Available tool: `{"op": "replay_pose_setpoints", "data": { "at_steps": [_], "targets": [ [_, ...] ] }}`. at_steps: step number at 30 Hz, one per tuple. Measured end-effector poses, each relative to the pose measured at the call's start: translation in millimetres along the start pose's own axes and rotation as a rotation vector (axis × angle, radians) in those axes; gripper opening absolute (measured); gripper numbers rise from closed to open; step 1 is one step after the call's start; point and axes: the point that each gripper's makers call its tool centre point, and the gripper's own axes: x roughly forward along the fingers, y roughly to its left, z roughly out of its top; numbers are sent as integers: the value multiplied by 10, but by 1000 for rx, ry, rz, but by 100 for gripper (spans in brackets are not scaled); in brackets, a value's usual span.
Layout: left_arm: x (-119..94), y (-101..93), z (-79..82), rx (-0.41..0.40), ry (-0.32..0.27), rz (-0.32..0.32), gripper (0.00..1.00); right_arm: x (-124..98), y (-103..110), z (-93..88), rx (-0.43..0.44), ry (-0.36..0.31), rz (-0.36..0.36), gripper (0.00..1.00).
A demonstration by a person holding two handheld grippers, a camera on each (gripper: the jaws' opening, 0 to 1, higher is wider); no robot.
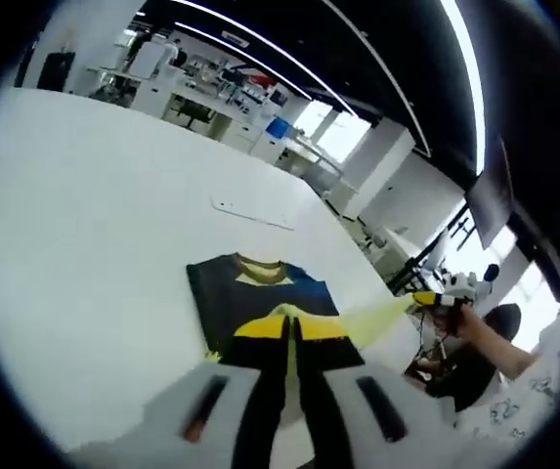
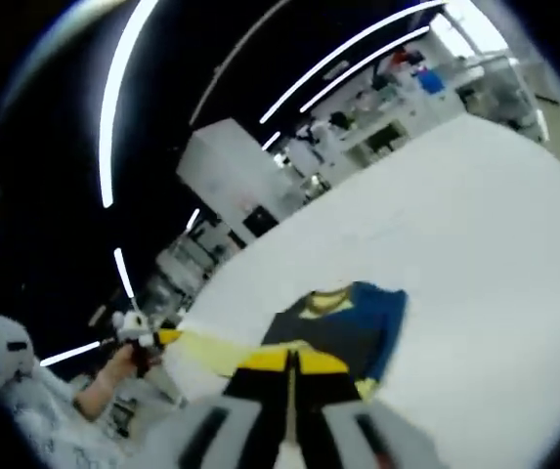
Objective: Fold the garment on the visible template until the final outline fits inside the template.
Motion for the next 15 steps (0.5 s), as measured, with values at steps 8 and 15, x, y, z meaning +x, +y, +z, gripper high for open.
{"op": "replay_pose_setpoints", "data": {
  "at_steps": [8, 15],
  "targets": [
    [266, 244, 177, -24, -4, 30, 0, 331, -438, 398, -18, -12, -23, 0],
    [533, 418, 313, -1, 17, 48, 0, 594, -684, 546, -14, -13, -62, 0]
  ]
}}
